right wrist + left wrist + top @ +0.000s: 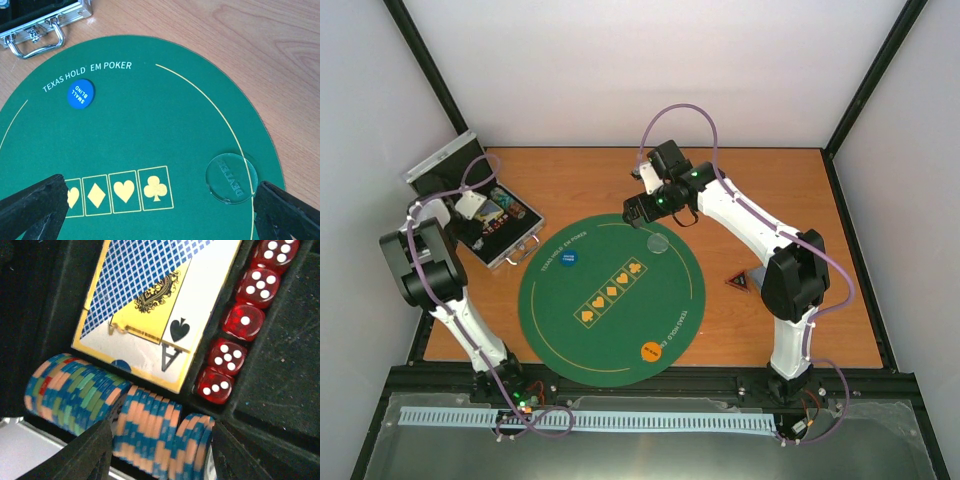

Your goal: Distribute texas hold em gaming equipment

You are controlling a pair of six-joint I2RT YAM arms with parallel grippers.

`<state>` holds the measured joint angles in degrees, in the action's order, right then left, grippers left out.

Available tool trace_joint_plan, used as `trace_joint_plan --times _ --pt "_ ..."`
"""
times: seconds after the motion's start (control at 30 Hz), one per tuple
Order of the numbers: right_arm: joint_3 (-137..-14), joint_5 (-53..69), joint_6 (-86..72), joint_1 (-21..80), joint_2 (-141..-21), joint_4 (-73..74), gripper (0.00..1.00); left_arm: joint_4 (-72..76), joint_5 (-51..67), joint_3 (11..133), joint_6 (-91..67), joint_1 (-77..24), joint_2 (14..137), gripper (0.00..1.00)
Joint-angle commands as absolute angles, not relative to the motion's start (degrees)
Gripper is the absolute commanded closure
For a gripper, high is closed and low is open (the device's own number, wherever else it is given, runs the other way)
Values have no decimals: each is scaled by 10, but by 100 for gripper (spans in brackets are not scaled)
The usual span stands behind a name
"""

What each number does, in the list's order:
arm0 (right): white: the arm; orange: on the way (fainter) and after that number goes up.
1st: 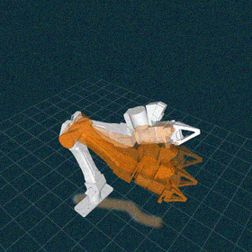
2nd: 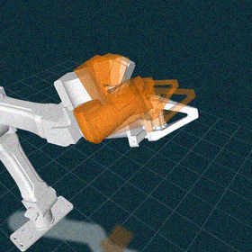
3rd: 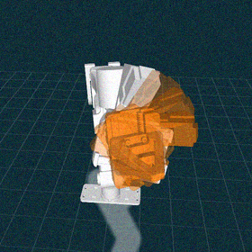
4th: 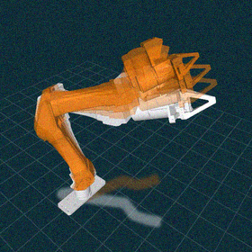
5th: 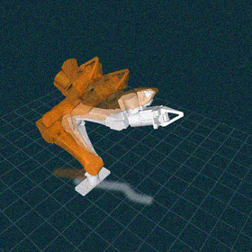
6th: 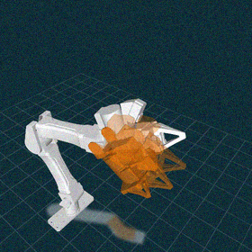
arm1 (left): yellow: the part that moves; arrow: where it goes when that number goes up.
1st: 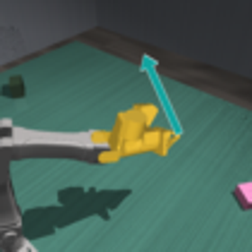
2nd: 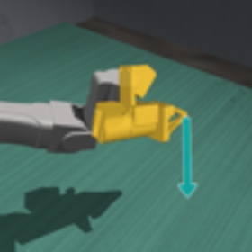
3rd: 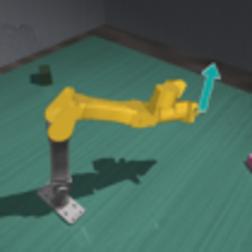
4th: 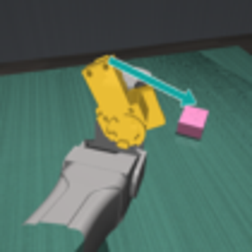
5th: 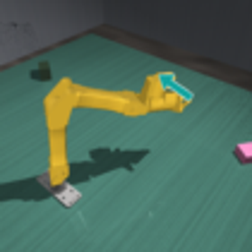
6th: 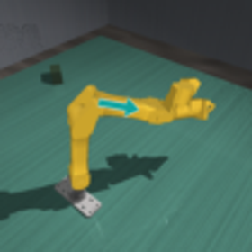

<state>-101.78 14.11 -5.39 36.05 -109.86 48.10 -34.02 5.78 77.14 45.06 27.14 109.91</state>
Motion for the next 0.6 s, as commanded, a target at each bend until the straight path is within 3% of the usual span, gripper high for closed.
trace_joint_plan --times 0.0,0.2,0.43,0.57 --pt "-1011 135 -49 365 -1093 488 0 -365 79 804 453 276 1140 44" --pt "-1007 129 -47 365 -1088 489 0 -430 137 806 487 276 1154 44" --pt "-1007 131 -49 365 -1089 489 0 -421 104 808 490 276 1168 45" --pt "-1007 131 -48 365 -1088 490 0 -404 71 809 485 276 1175 64"
